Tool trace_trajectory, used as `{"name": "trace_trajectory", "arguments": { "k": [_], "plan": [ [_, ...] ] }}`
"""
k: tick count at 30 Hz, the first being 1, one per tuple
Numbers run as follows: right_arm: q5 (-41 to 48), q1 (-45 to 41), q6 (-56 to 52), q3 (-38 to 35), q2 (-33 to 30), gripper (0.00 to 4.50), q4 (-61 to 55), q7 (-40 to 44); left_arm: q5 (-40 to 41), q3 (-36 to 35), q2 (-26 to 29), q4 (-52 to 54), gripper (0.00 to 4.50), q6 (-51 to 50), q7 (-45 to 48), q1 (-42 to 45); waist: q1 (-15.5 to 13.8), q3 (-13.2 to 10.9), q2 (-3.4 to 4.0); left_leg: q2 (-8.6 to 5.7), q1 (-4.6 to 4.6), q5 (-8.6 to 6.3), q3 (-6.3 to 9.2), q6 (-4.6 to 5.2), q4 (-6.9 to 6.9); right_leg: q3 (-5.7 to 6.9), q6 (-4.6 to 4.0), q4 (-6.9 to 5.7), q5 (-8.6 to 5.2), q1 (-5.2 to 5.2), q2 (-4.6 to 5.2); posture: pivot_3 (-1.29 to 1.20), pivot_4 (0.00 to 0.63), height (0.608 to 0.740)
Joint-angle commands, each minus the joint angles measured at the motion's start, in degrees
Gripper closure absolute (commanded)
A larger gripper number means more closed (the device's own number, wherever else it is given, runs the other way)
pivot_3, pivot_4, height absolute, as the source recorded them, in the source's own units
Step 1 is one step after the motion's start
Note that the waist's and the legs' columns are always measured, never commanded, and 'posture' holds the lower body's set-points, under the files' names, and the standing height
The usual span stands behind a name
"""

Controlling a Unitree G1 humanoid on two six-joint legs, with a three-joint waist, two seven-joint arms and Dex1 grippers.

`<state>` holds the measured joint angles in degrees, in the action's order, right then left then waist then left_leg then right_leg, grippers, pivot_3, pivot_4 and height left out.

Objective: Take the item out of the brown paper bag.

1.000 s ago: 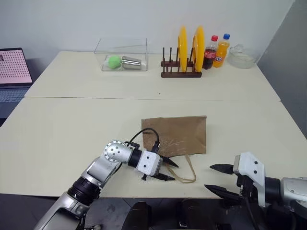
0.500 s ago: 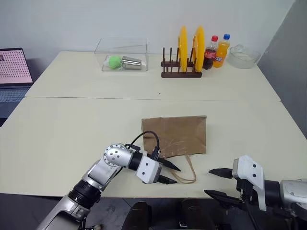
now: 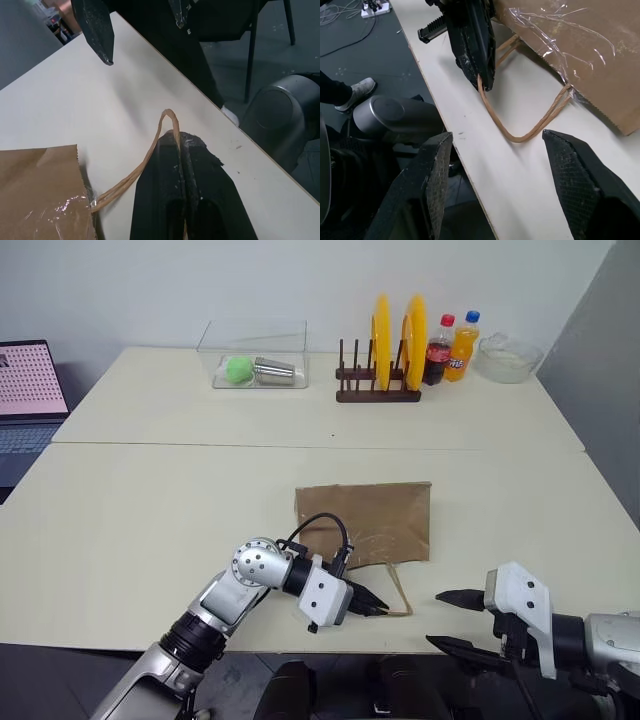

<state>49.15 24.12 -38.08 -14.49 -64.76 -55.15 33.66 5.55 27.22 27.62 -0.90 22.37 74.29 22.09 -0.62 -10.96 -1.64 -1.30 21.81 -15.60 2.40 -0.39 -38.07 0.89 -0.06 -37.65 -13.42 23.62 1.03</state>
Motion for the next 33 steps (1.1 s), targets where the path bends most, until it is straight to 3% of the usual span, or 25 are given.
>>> {"name": "trace_trajectory", "arguments": {
  "k": [1,5,12,16,27,30,33],
  "plan": [
    [1.07,-0.36,1.65,-0.93,-0.63,1.48,-4.85,-0.26,1.44,-0.69,-1.16,0.41,4.45,-3.51,-1.24,1.39,-0.01,0.0,0.0,0.0,0.0,0.0,0.0,0.0,0.0,0.0,0.0,0.0,0.0,0.0,0.0,0.0,0.15,0.74],
    [-1.6,-1.18,3.48,0.44,-1.81,1.48,-4.85,0.5,5.52,-4.64,-3.49,1.15,4.45,-14.51,-4.87,4.93,-0.01,-0.01,-0.02,0.0,0.0,0.0,0.01,0.0,-0.01,0.02,0.01,0.01,0.01,-0.01,0.0,0.0,0.15,0.74],
    [-3.87,-3.06,6.58,5.16,-2.6,1.48,-4.85,-1.22,7.38,-9.09,-3.46,0.17,4.45,-19.95,-6.65,9.42,0.23,-0.01,-0.02,0.0,0.0,0.0,0.02,0.0,0.0,0.02,0.04,0.06,0.01,-0.02,-0.02,0.0,0.15,0.74],
    [-9.6,-9.23,4.11,12.22,-1.15,1.48,-4.84,-3.86,7.39,-9.96,-3.44,-0.31,4.45,-20.52,-6.7,9.99,0.22,-0.02,-0.03,-0.01,0.02,0.0,0.04,-0.01,-0.01,0.03,0.04,0.1,0.02,-0.03,-0.01,0.0,0.15,0.74],
    [-30.7,-24.22,6.19,34.38,5.84,1.48,4.95,2.39,7.54,-10.93,-4.05,-1.16,4.45,-20.22,-7.05,10.41,0.29,-0.01,-0.03,-0.01,0.06,0.0,0.12,-0.01,0.0,0.07,0.06,0.23,0.03,-0.04,-0.01,0.0,0.15,0.74],
    [-35.92,-27.9,5.73,39.13,9.15,2.13,8.94,3.09,7.93,-11.46,-4.29,-0.48,4.5,-20.34,-7.54,10.66,0.32,-0.01,-0.02,-0.01,0.06,0.0,0.14,-0.01,0.0,0.08,0.06,0.24,0.03,-0.05,-0.01,0.0,0.15,0.74],
    [-38.83,-30.05,4.24,41.53,11.35,3.14,11.04,4.04,8.28,-11.82,-4.22,0.0,4.5,-20.57,-7.85,11.13,0.33,-0.01,-0.02,-0.01,0.06,0.0,0.15,-0.01,0.0,0.08,0.06,0.23,0.04,-0.04,-0.01,0.0,0.15,0.74]
  ]
}}
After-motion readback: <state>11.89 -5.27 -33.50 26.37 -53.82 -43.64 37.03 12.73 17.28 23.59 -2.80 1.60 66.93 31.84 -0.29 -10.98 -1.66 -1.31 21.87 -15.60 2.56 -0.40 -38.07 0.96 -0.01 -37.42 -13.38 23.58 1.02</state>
